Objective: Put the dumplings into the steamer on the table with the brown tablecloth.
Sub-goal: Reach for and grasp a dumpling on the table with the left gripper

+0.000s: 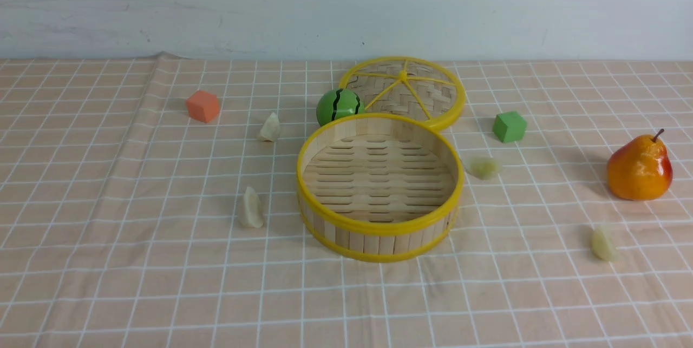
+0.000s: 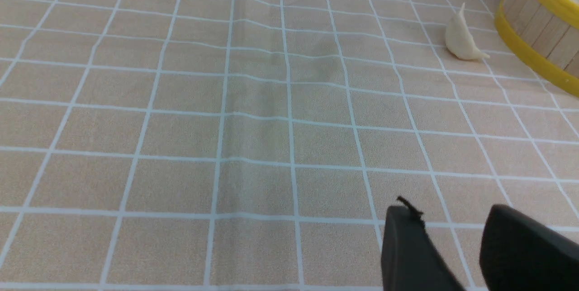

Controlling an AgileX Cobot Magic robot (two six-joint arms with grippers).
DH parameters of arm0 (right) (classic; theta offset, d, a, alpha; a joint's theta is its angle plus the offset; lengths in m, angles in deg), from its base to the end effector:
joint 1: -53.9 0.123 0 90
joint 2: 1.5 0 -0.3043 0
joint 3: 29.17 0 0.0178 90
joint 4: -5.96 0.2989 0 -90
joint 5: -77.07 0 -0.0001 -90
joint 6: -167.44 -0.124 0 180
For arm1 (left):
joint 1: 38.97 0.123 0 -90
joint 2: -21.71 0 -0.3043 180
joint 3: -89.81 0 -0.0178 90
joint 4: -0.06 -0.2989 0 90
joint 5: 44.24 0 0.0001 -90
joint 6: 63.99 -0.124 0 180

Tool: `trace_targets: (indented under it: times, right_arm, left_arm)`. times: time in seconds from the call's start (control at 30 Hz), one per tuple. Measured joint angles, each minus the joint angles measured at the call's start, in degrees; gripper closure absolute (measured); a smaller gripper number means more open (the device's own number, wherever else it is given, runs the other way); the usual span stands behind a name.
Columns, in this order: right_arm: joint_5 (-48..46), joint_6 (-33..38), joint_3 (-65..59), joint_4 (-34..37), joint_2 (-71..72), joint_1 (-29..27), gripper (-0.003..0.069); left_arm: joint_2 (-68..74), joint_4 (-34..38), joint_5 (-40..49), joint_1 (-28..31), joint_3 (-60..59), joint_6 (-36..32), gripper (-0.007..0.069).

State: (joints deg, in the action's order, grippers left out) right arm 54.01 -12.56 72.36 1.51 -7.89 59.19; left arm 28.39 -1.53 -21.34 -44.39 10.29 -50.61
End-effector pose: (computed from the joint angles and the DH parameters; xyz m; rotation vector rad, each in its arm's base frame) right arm 0.1115 0.0065 0.1633 -0.1332 1.8776 -0.0143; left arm 0.1116 -0.0092 0.1553 -0.1155 1.9052 -0.1946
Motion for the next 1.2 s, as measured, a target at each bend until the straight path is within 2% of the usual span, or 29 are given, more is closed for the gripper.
trace_targets:
  times: [0.83,1.2]
  right_arm:
    - [0.0,0.0,0.0,0.0,0.0,0.0,0.0538]
    - [0.2,0.0,0.0,-1.3,0.0,0.0,0.0533]
  left_arm:
    - [0.0,-0.1,0.0,0.0,0.0,0.0,0.0386]
    - [0.0,-2.2,-2.1,0.0,0.0,-0.1,0.0386]
